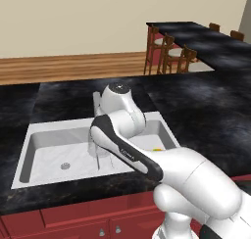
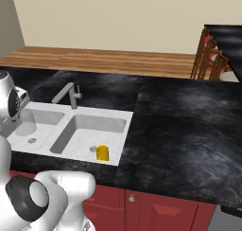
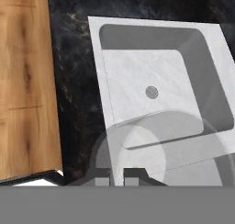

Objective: Move any existing items from the left basin to the right basin for drying. Then move the glass cup from the counter to the left basin of the sink for washing.

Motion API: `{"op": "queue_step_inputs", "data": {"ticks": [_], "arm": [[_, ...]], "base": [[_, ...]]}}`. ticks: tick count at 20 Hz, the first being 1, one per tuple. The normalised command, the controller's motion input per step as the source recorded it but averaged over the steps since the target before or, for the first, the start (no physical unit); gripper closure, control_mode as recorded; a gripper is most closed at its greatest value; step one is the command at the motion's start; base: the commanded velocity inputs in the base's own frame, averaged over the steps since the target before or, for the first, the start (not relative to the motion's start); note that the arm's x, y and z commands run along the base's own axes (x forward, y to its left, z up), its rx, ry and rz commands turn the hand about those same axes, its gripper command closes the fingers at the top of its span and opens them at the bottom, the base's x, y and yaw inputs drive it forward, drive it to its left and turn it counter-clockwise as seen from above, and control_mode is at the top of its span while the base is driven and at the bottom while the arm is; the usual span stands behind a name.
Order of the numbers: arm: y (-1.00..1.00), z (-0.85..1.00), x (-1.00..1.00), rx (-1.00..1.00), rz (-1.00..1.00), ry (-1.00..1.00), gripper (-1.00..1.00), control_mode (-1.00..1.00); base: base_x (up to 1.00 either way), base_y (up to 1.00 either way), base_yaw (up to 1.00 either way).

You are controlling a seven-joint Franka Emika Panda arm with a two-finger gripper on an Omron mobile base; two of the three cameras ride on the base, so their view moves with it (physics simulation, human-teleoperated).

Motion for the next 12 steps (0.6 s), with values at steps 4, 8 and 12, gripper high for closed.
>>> {"op": "queue_step_inputs", "data": {"ticks": [4, 8, 12], "arm": [[0.40, -0.18, 0.19, -0.01, 0.03, 0.00, 1.00, -1.00], [0.21, -0.21, 0.32, 0.00, 0.05, 0.03, 1.00, -1.00], [0.26, -0.31, 0.29, 0.00, 0.06, 0.05, 1.00, -1.00]], "base": [[0.00, 0.00, 0.00], [0.00, 0.00, 0.00], [0.00, 0.00, 0.00]]}}
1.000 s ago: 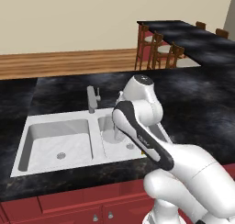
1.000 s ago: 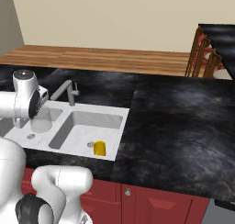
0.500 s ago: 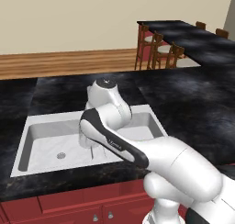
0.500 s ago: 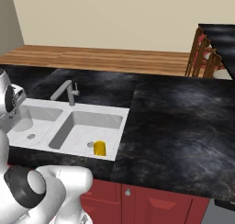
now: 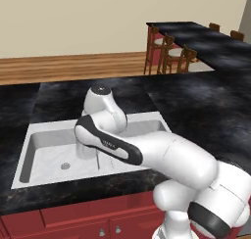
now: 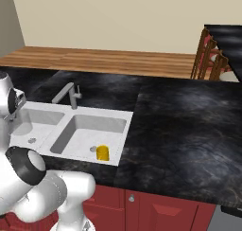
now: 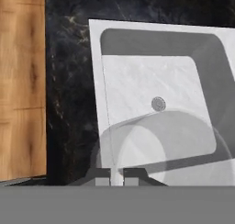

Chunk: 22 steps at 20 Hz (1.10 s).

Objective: Move any existing items from the left basin to the right basin for drying. Then move the glass cup from the counter to the left basin of the sink for washing.

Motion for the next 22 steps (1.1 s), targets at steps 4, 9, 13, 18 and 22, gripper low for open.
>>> {"op": "queue_step_inputs", "data": {"ticks": [4, 9, 13, 18, 22], "arm": [[0.25, -0.51, 0.37, 0.00, 0.07, 0.04, 1.00, -1.00], [0.26, -0.46, 0.44, 0.00, 0.04, 0.06, 1.00, -1.00], [0.33, -0.40, 0.41, -0.02, 0.02, 0.06, 1.00, -1.00], [0.46, -0.23, 0.30, -0.11, 0.00, 0.04, 1.00, -1.00], [0.33, -0.21, 0.22, -0.13, 0.00, 0.03, 1.00, -1.00]], "base": [[0.00, 0.00, 0.00], [0.00, 0.00, 0.00], [0.00, 0.00, 0.00], [0.00, 0.00, 0.00], [0.00, 0.00, 0.00]]}}
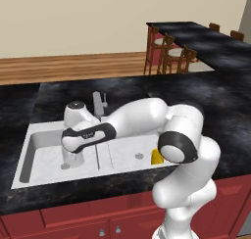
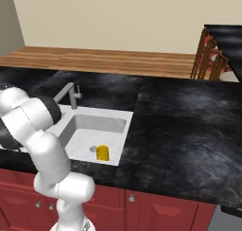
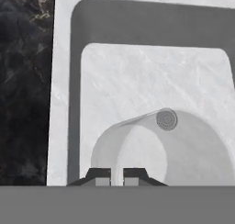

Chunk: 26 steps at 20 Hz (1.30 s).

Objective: Move any existing items from the left basin to the right basin for drying. Then move the glass cup from the counter to the left basin of the sink for washing.

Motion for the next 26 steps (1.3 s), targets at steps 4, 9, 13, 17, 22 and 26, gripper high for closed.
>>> {"op": "queue_step_inputs", "data": {"ticks": [4, 9, 13, 17, 22, 26], "arm": [[0.16, -0.16, 0.30, -0.10, 0.00, 0.04, 1.00, -1.00], [0.03, -0.30, 0.42, -0.04, 0.00, 0.07, 1.00, -1.00], [0.00, -0.43, 0.35, 0.00, 0.00, 0.03, 1.00, -1.00], [0.00, -0.56, 0.23, 0.00, 0.02, 0.00, 1.00, -1.00], [0.00, -0.44, 0.26, 0.00, 0.01, 0.00, 1.00, -1.00], [0.00, -0.34, 0.32, 0.00, 0.01, 0.00, 1.00, -1.00]], "base": [[0.00, 0.00, 0.00], [0.00, 0.00, 0.00], [0.00, 0.00, 0.00], [0.00, 0.00, 0.00], [0.00, 0.00, 0.00], [0.00, 0.00, 0.00]]}}
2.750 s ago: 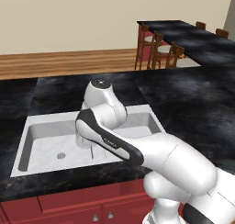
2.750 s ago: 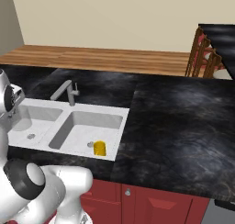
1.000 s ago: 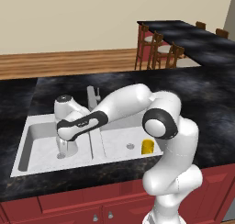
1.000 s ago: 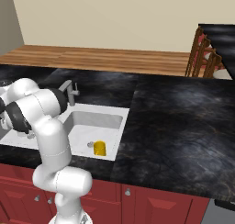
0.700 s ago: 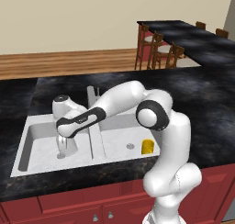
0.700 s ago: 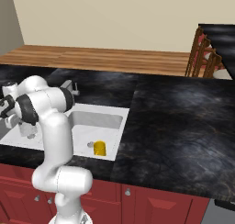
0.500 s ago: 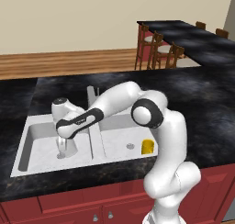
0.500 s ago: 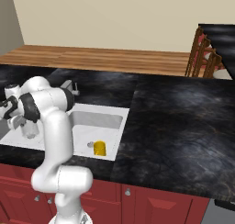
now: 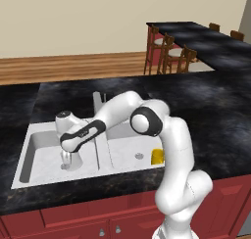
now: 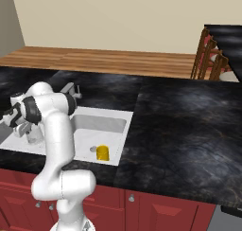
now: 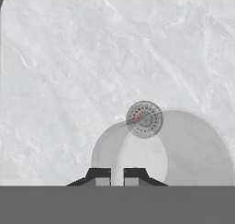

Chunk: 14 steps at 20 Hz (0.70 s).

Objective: Move any existing items from the left basin to the right basin for drying. Then move the glass cup from the counter to the left basin of the sink for washing.

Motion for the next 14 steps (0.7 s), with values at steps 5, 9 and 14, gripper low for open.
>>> {"op": "queue_step_inputs", "data": {"ticks": [5, 9, 14], "arm": [[0.01, -0.27, 0.29, 0.00, 0.01, 0.00, -1.00, -1.00], [0.00, -0.03, 0.03, 0.00, 0.01, 0.00, -1.00, -1.00], [-0.03, 0.50, -0.04, 0.00, 0.00, -0.03, -1.00, -1.00]], "base": [[0.00, 0.00, 0.00], [0.00, 0.00, 0.00], [0.00, 0.00, 0.00]]}}
